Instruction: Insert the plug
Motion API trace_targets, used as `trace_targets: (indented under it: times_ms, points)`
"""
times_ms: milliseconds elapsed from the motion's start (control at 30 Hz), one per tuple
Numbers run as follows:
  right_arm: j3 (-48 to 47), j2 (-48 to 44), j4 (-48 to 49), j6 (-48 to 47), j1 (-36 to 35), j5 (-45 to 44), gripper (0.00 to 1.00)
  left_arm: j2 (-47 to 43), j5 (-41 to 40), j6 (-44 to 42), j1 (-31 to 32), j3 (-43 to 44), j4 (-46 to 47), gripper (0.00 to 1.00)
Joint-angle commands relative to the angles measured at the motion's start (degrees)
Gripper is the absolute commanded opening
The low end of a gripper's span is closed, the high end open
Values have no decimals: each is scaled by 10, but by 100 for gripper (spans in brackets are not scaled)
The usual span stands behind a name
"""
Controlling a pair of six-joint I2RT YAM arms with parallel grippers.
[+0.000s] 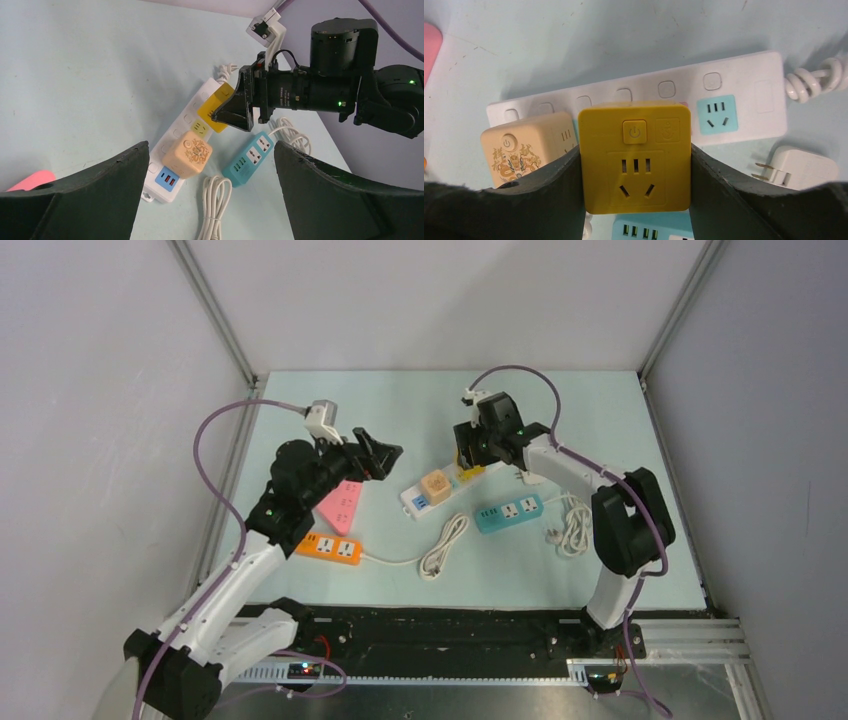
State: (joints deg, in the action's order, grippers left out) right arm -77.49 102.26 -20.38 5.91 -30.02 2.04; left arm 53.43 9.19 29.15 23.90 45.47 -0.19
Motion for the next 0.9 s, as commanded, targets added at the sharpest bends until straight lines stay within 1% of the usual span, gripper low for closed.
trace_targets:
  times_ms: [0, 433, 700, 867]
  points:
    - [5, 9, 41, 5, -12, 15, 0, -11, 2, 7, -3, -11, 11, 98]
    - [6, 32, 30, -3, -19, -5, 0, -4, 1, 8, -3, -11, 11, 99]
    - [5, 29, 44, -16, -26, -20, 0, -2, 2, 11, -3, -13, 11, 99]
    - [6, 42, 22, -22, -25, -29, 0, -4, -5, 6, -3, -11, 11, 99]
